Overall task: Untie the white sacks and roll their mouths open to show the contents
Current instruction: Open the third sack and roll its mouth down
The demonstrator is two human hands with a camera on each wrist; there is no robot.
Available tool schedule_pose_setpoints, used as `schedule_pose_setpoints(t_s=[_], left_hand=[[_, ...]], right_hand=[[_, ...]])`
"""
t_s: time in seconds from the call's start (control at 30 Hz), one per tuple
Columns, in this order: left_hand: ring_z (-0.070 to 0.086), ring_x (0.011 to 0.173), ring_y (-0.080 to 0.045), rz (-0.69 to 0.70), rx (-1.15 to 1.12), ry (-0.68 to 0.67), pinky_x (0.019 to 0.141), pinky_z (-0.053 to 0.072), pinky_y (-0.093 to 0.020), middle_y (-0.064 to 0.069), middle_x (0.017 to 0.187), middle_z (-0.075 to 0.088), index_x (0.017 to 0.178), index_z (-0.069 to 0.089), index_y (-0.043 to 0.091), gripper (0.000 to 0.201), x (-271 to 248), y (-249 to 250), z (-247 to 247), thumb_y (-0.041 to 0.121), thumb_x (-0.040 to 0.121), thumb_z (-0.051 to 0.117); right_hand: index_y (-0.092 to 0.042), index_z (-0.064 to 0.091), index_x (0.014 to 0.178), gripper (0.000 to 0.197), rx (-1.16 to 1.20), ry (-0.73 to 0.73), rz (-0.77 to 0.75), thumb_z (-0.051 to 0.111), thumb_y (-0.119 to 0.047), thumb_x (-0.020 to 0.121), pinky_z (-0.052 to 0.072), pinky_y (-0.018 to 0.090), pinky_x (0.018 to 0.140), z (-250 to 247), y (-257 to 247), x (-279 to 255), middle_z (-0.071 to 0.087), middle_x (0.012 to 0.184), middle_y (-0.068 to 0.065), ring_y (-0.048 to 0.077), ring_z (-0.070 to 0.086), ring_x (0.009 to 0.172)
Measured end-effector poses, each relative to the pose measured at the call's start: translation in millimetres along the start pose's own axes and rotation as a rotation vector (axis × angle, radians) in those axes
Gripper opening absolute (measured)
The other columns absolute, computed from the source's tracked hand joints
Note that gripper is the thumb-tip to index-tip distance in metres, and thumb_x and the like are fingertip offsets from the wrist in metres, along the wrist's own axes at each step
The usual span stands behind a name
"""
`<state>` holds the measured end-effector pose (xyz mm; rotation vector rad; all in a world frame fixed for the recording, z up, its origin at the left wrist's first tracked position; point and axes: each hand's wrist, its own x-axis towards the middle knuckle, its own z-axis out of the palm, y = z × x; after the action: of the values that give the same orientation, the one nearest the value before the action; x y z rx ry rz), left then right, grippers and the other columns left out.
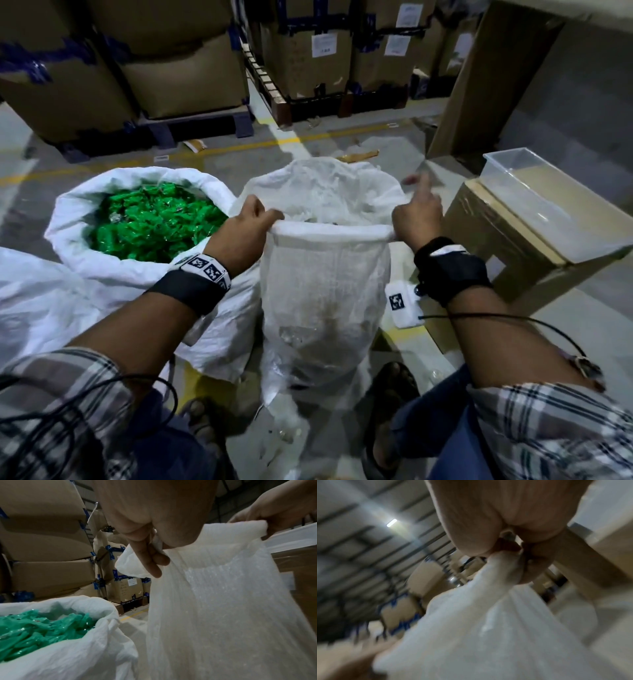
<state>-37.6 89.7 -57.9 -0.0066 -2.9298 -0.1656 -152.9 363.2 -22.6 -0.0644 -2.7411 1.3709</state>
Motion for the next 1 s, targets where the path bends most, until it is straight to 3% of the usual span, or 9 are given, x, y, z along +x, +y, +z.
schedule_pose_setpoints(t_s=[0.07, 0.13, 0.27, 0.43, 0.57, 0.67, 0.77, 0.87, 1.0], left_hand=[[0.063, 0.076, -0.041, 0.031, -0.04, -0.017, 0.062, 0.039, -0.034, -0.012, 0.121, 0.051, 0.124, 0.061, 0.019, 0.041, -1, 1, 1, 0.001, 0.089, 0.053], [0.063, 0.092, -0.038, 0.039, -0.128, -0.059, 0.07, 0.039, -0.033, -0.011, 0.116, 0.059, 0.118, 0.061, 0.015, 0.035, 2, 1, 1, -0.001, 0.088, 0.05], [0.054, 0.109, -0.037, -0.005, -0.239, -0.187, 0.094, 0.042, -0.044, -0.016, 0.119, 0.054, 0.126, 0.05, 0.008, 0.039, 3, -2, -1, 0.005, 0.087, 0.051], [0.035, 0.115, -0.023, -0.007, -0.331, -0.404, 0.106, 0.029, -0.041, 0.001, 0.119, 0.033, 0.154, 0.02, 0.043, 0.059, -1, -7, -5, 0.063, 0.1, 0.034], [0.043, 0.11, -0.029, 0.099, -0.193, -0.317, 0.106, 0.036, -0.042, -0.004, 0.12, 0.039, 0.146, 0.045, 0.04, 0.045, -1, -5, -6, 0.044, 0.102, 0.05], [0.054, 0.105, -0.03, 0.159, 0.0, -0.23, 0.089, 0.047, -0.042, -0.001, 0.115, 0.054, 0.125, 0.062, 0.032, 0.035, 2, -9, -12, 0.045, 0.093, 0.064], [0.057, 0.104, -0.032, 0.139, 0.232, -0.103, 0.082, 0.045, -0.04, 0.005, 0.115, 0.064, 0.112, 0.067, 0.031, 0.032, 5, -14, -13, 0.051, 0.088, 0.066], [0.055, 0.11, -0.034, 0.049, 0.308, 0.007, 0.09, 0.038, -0.043, 0.003, 0.113, 0.068, 0.103, 0.07, 0.026, 0.028, 3, -23, -11, 0.046, 0.083, 0.071], [0.051, 0.112, -0.036, -0.048, 0.321, 0.157, 0.091, 0.035, -0.047, -0.002, 0.105, 0.068, 0.088, 0.066, 0.021, 0.026, 3, -42, -21, 0.043, 0.079, 0.075]], right_hand=[[-0.02, 0.06, 0.113, 0.04, -0.321, -0.024, -0.187, 0.046, -0.003, 0.079, 0.042, 0.031, 0.082, 4, 5, -1, 0.047, 0.125, 0.016, 0.038, 0.058, 0.096], [-0.01, 0.065, 0.113, 0.032, -0.426, -0.073, -0.154, 0.05, -0.017, 0.086, 0.044, 0.036, 0.09, 7, 9, 4, 0.05, 0.129, 0.02, 0.038, 0.057, 0.11], [0.002, 0.067, 0.106, 0.057, -0.495, -0.183, -0.055, 0.057, -0.053, 0.091, 0.044, 0.035, 0.081, 2, 15, 16, 0.066, 0.113, 0.026, 0.04, 0.061, 0.109], [-0.015, 0.062, 0.128, 0.048, -0.445, -0.069, -0.123, 0.064, -0.011, 0.08, 0.049, 0.04, 0.103, -10, 11, 17, 0.059, 0.13, 0.017, 0.037, 0.055, 0.122], [-0.02, 0.072, 0.112, 0.04, -0.608, -0.071, -0.295, 0.058, -0.006, 0.077, 0.056, 0.041, 0.09, -5, 8, 8, 0.068, 0.111, 0.013, 0.035, 0.062, 0.105], [-0.007, 0.068, 0.103, 0.025, -0.593, -0.093, -0.195, 0.057, -0.007, 0.08, 0.052, 0.037, 0.083, 3, 4, 3, 0.067, 0.111, 0.021, 0.04, 0.062, 0.105], [0.006, 0.065, 0.107, 0.022, -0.236, -0.274, 0.122, 0.053, 0.003, 0.088, 0.049, 0.036, 0.078, 3, 1, 9, 0.064, 0.115, 0.029, 0.042, 0.063, 0.104], [0.009, 0.065, 0.093, 0.024, 0.543, -0.525, 0.584, 0.042, 0.009, 0.086, 0.058, 0.045, 0.065, -13, 3, 18, 0.065, 0.105, 0.027, 0.041, 0.068, 0.08], [0.012, 0.065, 0.099, 0.032, 1.042, -0.581, 0.865, 0.048, 0.012, 0.072, 0.046, 0.059, 0.096, -25, 21, 23, 0.068, 0.116, 0.022, 0.038, 0.066, 0.11]])
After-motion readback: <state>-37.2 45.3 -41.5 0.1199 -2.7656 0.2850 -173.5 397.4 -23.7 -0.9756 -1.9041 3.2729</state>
